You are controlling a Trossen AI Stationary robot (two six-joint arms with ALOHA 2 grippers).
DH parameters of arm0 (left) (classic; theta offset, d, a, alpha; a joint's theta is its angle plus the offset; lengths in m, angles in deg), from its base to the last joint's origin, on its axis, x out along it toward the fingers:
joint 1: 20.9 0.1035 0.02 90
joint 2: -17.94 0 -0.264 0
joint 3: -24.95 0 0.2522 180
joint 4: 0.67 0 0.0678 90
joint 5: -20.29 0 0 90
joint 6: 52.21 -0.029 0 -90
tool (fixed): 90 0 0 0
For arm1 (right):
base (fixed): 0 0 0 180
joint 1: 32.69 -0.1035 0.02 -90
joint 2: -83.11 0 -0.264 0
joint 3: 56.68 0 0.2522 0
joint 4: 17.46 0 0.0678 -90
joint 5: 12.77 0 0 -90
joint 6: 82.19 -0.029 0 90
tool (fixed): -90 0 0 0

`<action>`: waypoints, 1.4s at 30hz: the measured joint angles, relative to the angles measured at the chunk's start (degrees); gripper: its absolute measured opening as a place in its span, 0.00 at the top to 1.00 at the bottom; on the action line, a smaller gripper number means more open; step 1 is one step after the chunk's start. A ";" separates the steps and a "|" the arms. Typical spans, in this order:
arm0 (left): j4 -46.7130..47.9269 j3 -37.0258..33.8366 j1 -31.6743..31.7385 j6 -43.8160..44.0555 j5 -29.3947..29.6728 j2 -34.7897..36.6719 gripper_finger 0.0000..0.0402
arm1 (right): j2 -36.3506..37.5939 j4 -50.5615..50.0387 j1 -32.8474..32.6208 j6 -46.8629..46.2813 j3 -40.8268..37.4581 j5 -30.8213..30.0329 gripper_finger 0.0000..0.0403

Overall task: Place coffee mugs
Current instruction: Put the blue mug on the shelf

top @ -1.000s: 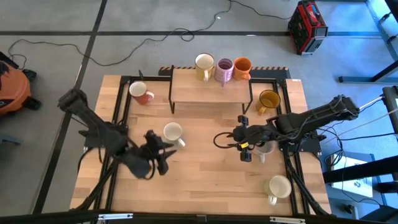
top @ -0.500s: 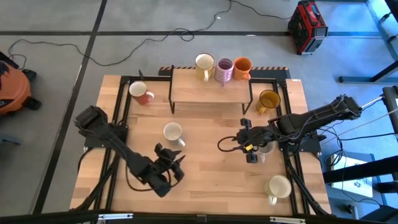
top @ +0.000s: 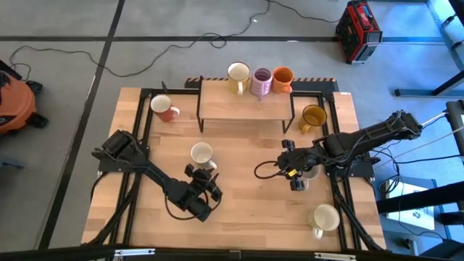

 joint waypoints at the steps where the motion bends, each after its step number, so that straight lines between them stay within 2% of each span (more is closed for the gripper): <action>1: 0.00 0.00 0.21 0.01 -0.42 0.00 0.70 | -0.01 -0.20 0.00 0.00 0.00 0.00 0.62; 7: 0.43 0.00 0.48 0.01 -0.08 0.00 0.70 | 0.01 -0.36 0.00 -0.06 0.00 0.00 0.62; 16: -0.16 0.00 5.70 -0.46 1.15 0.00 0.70 | -0.01 -0.29 0.00 -0.02 0.00 0.00 0.62; 22: -4.93 0.00 6.79 -8.18 0.91 0.02 0.70 | -0.01 -0.29 0.00 -0.22 0.00 1.52 0.62; 26: -5.51 0.00 7.54 -8.57 0.89 0.02 0.77 | -0.01 -0.25 0.00 -0.22 0.00 1.51 0.62; 31: -5.71 0.00 8.21 -8.01 0.44 0.02 0.95 | -0.01 -0.23 0.00 -0.20 0.00 1.51 0.62; 36: -5.92 0.00 7.60 -8.43 -0.27 0.04 0.96 | -0.01 -0.23 0.00 -0.20 0.00 1.51 0.62; 42: -10.02 0.11 3.25 -19.45 -7.21 0.20 0.96 | -0.01 -0.23 0.00 -0.20 0.02 1.51 0.62</action>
